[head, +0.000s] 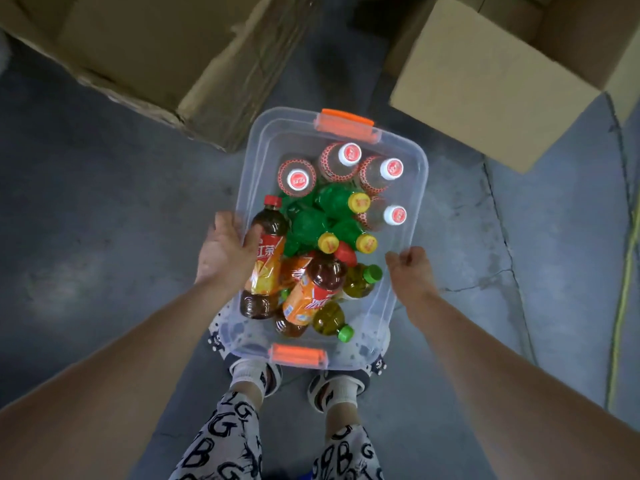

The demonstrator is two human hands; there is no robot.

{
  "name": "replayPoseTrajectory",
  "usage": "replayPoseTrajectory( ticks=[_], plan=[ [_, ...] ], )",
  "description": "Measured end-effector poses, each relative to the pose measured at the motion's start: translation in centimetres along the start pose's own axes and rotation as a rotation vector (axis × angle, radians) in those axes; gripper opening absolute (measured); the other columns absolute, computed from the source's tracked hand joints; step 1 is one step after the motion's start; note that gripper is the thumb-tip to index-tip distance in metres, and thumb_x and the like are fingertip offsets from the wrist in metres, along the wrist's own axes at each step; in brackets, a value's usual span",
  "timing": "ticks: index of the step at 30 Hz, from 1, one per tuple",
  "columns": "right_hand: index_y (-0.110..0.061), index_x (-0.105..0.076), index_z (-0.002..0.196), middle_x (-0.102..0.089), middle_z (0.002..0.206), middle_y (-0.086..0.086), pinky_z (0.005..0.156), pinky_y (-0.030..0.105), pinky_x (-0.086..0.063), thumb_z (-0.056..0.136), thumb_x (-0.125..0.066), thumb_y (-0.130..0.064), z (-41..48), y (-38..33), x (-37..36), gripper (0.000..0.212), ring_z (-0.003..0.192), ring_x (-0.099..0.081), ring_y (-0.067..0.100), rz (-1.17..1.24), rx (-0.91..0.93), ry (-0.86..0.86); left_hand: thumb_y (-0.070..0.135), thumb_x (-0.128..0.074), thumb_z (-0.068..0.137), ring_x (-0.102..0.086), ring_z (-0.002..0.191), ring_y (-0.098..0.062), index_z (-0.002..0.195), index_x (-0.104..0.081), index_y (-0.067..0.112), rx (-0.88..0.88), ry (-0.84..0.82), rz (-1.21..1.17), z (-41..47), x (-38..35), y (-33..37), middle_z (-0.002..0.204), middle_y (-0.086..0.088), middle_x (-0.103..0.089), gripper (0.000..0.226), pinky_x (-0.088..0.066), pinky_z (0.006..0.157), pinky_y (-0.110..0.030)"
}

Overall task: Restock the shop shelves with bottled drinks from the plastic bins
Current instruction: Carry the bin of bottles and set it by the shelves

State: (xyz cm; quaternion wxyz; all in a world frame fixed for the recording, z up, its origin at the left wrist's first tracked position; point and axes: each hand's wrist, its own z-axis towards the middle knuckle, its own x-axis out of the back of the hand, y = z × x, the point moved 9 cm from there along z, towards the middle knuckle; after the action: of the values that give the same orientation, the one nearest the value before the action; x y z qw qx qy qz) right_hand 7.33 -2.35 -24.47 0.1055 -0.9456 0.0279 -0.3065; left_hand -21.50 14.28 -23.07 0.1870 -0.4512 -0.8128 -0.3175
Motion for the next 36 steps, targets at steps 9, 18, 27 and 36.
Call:
replayPoseTrajectory(
  ticks=[9, 18, 27, 36],
  plan=[
    [-0.014, -0.044, 0.074, -0.051, 0.07, 0.002, 0.061, 0.032, -0.041, 0.089, -0.064, -0.012, 0.4, 0.3, 1.0, 0.025, 0.068, -0.05, 0.022, -0.002, 0.066, 0.036, 0.034, -0.044, 0.103, -0.045, 0.065, -0.01, 0.1, -0.04, 0.011, 0.048, 0.062, -0.135, 0.2, -0.5, -0.1, 0.077, 0.001, -0.048, 0.023, -0.034, 0.054, -0.03],
    [-0.018, -0.04, 0.067, -0.045, 0.065, 0.0, 0.057, 0.029, -0.038, 0.085, -0.063, -0.008, -6.7, 4.3, 7.5, 0.031, 0.062, -0.043, 0.018, 0.058, 0.039, 0.067, 0.035, -0.048, 0.101, -0.049, 0.076, -0.023, 0.099, -0.044, 0.012, 0.051, 0.065, -0.18, -8.9, 0.3, 0.9, 0.078, -0.001, -0.05, 0.023, -0.038, 0.066, -0.033],
    [-0.001, -0.063, 0.09, -0.059, 0.078, 0.006, 0.051, 0.022, -0.04, 0.083, -0.066, -0.004, -17.6, 10.6, 18.9, 0.008, 0.065, -0.052, 0.015, 0.342, -0.085, 0.168, 0.034, -0.051, 0.101, -0.047, 0.08, -0.024, 0.1, -0.05, 0.005, -0.176, -0.009, -0.069, -20.5, 3.3, 12.2, 0.074, 0.0, -0.046, 0.029, -0.036, 0.071, -0.034],
    [-0.019, -0.041, 0.059, -0.044, 0.054, 0.001, 0.052, 0.026, -0.032, 0.072, -0.07, -0.008, -30.2, 14.2, 38.2, 0.034, 0.051, -0.04, 0.019, 0.578, -0.084, 0.326, 0.046, -0.038, 0.103, -0.059, 0.093, -0.039, 0.103, -0.053, 0.005, -0.536, -0.096, 0.164, -37.0, 6.2, 32.9, 0.1, -0.021, -0.063, 0.044, -0.049, 0.078, -0.045]
  ],
)
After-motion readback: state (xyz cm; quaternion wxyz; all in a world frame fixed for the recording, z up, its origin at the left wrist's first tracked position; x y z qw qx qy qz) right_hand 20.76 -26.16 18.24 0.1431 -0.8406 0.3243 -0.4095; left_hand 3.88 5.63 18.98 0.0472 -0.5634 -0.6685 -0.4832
